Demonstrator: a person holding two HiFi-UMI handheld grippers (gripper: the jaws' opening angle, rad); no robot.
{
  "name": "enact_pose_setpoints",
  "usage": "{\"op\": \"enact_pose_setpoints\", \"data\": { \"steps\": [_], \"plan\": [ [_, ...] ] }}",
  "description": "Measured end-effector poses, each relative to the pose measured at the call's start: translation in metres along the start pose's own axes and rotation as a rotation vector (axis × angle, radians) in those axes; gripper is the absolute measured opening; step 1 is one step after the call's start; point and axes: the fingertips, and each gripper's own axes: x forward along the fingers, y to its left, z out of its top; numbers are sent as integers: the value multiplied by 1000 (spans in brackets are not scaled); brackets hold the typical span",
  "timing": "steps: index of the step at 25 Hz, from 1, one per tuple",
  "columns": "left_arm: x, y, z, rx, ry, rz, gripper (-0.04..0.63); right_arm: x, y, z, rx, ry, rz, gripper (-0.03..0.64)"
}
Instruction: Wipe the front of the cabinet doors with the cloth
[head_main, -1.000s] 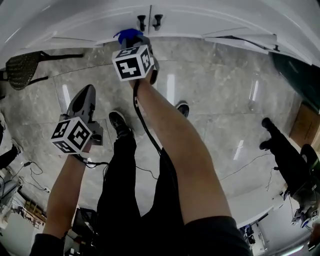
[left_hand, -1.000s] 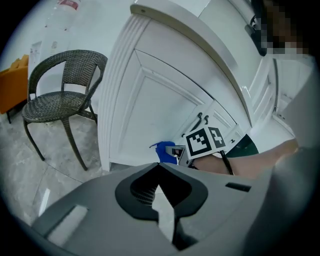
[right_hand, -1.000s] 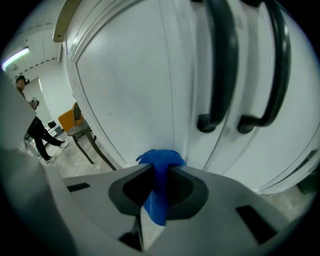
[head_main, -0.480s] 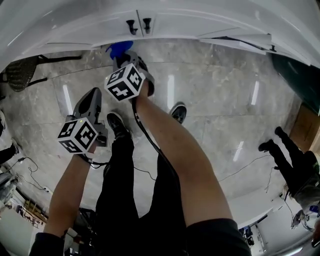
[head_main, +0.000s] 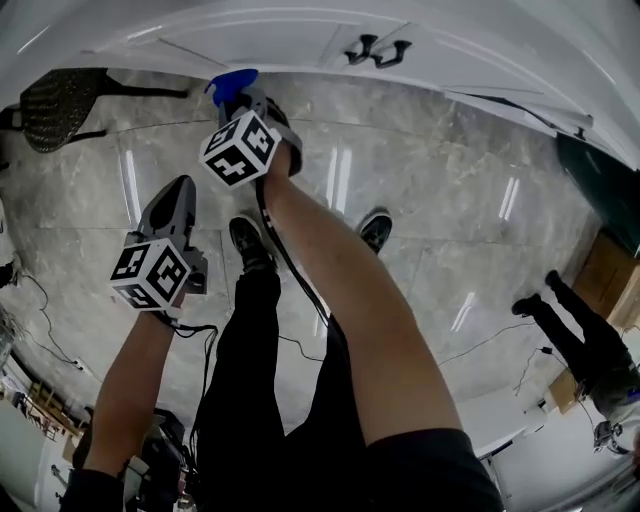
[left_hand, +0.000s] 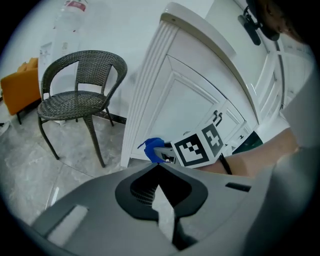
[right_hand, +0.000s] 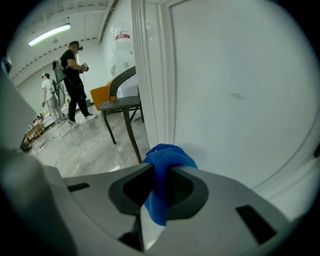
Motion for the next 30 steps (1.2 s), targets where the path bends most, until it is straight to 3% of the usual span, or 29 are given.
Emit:
{"op": "enact_pose_setpoints", "data": {
  "steps": [5, 13, 16, 24, 27, 30],
  "plan": [
    [-23, 49, -3, -40, -12, 40, -2, 32, 26, 26, -63, 5, 2, 57],
    [-41, 79, -11, -105, -14, 82, -2, 35, 4, 45, 44, -10, -30, 57],
    [-34, 68, -7, -112, -12, 72, -2, 21, -27, 34, 92, -22, -73, 58],
    [0, -6, -4, -38, 15, 13, -2, -33, -117, -38, 129, 25, -194, 57],
    [17, -33, -12, -15, 46, -3, -2, -52, -143, -56, 171, 19, -200, 57],
    [37, -53, -22, -5, 78, -12, -2, -63, -150, -66, 136, 11, -192, 58]
  ]
}}
